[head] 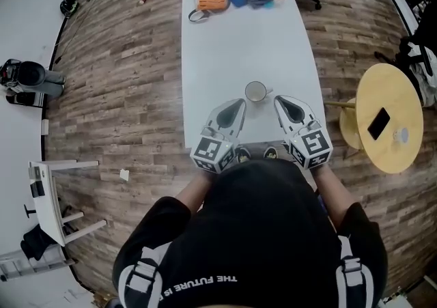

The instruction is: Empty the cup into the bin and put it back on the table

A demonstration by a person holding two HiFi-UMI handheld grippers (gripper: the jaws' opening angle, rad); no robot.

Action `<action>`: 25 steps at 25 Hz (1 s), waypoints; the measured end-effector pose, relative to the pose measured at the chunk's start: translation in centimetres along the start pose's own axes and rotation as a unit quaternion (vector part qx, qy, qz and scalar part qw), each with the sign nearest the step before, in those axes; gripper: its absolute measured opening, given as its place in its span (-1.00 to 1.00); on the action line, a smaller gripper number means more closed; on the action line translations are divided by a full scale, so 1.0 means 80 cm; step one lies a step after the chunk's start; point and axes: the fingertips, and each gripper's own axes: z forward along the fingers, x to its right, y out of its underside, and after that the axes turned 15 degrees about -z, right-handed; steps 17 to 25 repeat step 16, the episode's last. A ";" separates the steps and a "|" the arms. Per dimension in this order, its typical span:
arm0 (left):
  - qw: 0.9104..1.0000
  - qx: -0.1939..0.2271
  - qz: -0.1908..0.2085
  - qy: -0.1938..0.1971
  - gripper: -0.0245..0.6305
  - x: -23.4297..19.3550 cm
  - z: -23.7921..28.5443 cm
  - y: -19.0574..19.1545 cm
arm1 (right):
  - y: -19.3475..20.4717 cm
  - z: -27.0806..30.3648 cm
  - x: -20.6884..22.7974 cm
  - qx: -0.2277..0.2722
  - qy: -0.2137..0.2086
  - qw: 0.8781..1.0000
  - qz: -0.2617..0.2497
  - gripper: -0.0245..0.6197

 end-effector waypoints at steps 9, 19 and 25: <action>1.000 -0.002 0.008 0.015 -0.86 0.011 0.011 0.002 | 0.002 0.001 0.004 -0.005 -0.001 1.000 -0.004 -0.87; 1.000 -0.008 0.008 0.012 -0.86 0.006 0.015 0.007 | 0.006 0.006 0.005 -0.009 -0.003 1.000 -0.005 -0.87; 1.000 -0.008 0.008 0.012 -0.86 0.006 0.015 0.007 | 0.006 0.006 0.005 -0.009 -0.003 1.000 -0.005 -0.87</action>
